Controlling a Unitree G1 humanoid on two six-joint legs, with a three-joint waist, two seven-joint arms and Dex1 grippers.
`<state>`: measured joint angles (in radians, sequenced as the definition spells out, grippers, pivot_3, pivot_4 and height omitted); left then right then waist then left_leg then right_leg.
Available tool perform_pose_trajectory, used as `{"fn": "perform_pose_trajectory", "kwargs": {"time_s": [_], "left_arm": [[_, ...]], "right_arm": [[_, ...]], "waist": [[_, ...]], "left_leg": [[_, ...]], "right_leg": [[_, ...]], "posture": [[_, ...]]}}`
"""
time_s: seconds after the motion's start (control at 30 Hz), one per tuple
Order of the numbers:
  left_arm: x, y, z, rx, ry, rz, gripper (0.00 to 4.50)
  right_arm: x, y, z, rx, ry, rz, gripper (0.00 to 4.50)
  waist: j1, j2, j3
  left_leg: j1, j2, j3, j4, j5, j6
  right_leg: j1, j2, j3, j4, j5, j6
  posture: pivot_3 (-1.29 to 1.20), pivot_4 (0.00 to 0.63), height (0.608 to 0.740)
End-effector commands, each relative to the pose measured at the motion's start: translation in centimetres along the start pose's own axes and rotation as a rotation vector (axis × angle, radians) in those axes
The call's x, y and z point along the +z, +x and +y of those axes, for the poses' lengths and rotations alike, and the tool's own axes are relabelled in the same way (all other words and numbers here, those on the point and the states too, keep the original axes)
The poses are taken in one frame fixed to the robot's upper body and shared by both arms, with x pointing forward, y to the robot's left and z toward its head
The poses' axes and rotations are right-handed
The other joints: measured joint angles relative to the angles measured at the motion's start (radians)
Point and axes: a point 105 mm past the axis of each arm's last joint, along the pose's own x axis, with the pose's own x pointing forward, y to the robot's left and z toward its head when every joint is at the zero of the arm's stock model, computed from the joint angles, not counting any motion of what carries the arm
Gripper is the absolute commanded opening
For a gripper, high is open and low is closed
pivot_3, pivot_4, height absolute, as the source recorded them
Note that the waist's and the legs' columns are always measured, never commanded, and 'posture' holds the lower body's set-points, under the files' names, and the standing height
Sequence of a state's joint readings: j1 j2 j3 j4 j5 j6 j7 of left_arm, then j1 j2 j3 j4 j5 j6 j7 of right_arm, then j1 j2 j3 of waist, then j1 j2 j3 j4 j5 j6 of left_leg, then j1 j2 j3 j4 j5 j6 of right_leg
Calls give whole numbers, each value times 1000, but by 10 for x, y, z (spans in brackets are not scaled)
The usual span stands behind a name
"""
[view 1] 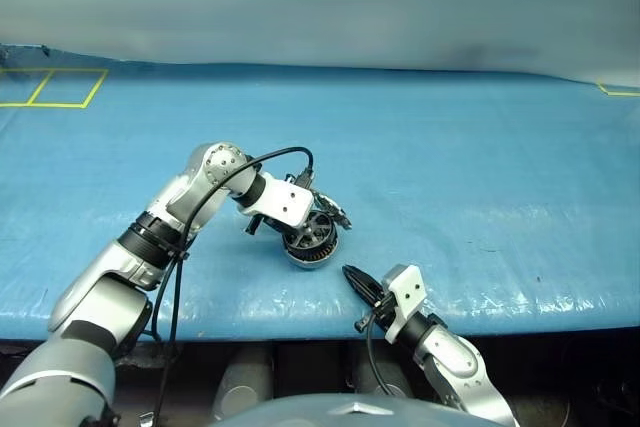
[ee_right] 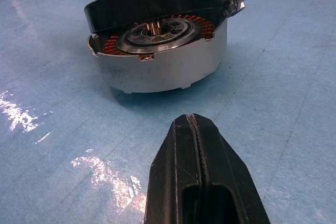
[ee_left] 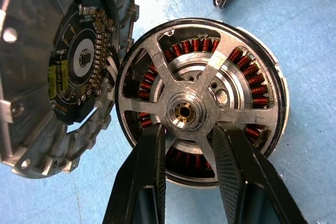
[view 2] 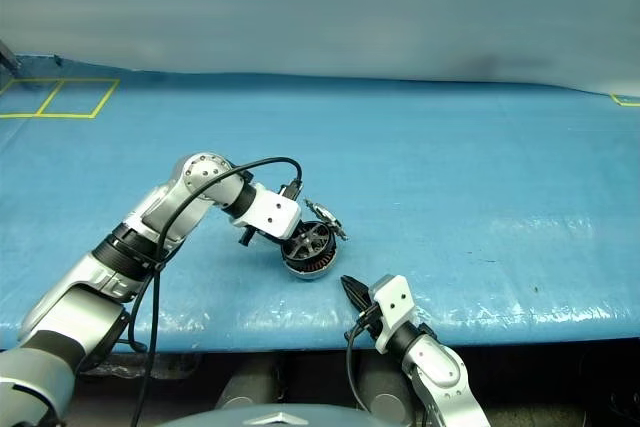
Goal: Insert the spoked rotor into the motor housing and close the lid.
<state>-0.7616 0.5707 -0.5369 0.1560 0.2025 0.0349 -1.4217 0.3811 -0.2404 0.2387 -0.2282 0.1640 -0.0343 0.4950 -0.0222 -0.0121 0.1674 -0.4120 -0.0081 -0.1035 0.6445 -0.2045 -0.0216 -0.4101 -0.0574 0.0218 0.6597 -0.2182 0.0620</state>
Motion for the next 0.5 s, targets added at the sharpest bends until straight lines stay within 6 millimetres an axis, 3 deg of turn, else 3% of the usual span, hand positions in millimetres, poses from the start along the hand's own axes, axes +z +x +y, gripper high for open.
{"fn": "perform_pose_trajectory", "kwargs": {"time_s": [0.03,0.1,0.43,0.5], "left_arm": [[7,7,-6,-48,31,-7,998],[8,8,-6,-47,30,-12,998],[26,5,-2,-17,2,-133,4273],[30,2,-3,-12,-5,-160,4273]], "right_arm": [[5,1,2,4,-5,-19,0],[4,1,1,1,-10,-16,0],[4,1,1,2,-7,-13,0],[4,0,1,2,-7,-12,0]], "waist": [[0,0,0],[0,0,0],[0,0,0],[-1,0,0]], "left_leg": [[0,0,0,0,0,0],[0,0,0,0,0,0],[-1,0,0,0,0,0],[-1,0,0,0,0,0]], "right_leg": [[0,0,0,0,0,0],[0,0,0,0,0,0],[-1,0,0,0,0,0],[-1,0,0,0,0,0]], "posture": [[0,150,740],[0,150,740],[0,150,740],[0,150,740]]}}
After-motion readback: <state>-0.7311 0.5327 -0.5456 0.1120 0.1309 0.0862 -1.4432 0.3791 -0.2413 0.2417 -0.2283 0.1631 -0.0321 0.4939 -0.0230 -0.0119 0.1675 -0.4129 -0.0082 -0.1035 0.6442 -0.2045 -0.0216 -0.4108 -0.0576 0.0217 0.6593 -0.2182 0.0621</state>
